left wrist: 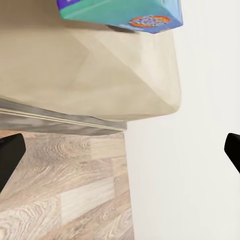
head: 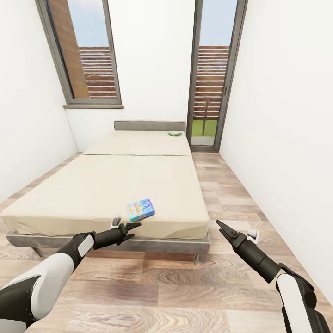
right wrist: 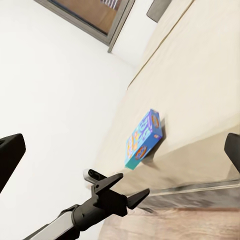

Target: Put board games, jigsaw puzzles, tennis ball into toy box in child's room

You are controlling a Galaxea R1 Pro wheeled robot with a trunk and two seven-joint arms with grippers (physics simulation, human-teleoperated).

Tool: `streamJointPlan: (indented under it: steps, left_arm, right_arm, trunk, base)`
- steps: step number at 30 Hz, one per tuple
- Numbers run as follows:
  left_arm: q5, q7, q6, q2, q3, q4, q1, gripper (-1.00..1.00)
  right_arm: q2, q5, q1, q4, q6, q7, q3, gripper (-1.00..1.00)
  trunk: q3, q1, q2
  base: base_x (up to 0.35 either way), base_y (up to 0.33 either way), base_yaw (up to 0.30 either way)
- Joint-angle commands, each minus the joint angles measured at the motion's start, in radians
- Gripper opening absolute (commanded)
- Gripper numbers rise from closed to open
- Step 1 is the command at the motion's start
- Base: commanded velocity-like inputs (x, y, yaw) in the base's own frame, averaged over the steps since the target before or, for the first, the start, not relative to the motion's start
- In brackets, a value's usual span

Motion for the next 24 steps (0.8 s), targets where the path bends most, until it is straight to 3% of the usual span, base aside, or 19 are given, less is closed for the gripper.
streamJointPlan:
  steps: [1,9,24]
  left_arm:
    - [0.008,0.0,0.007,0.0,-0.003,0.0,0.0,1.0]
    - [0.008,0.0,-0.012,0.0,-0.003,0.0,0.0,1.0]
    - [0.008,-0.002,-0.015,0.0,-0.003,0.0,0.0,1.0]
  right_arm:
    - [0.001,-0.001,-0.001,0.0,0.006,0.003,-0.002,1.0]
    - [0.001,0.0,-0.001,0.0,0.006,0.003,-0.002,1.0]
    - [0.001,0.001,-0.001,0.0,0.006,0.003,-0.002,1.0]
  trunk:
    - [-0.001,0.0,0.0]
    - [-0.001,0.0,0.0]
    - [-0.001,0.0,0.0]
  base:
    - [0.104,-0.007,0.0]
    - [0.145,-0.002,0.0]
    - [0.015,0.0,0.0]
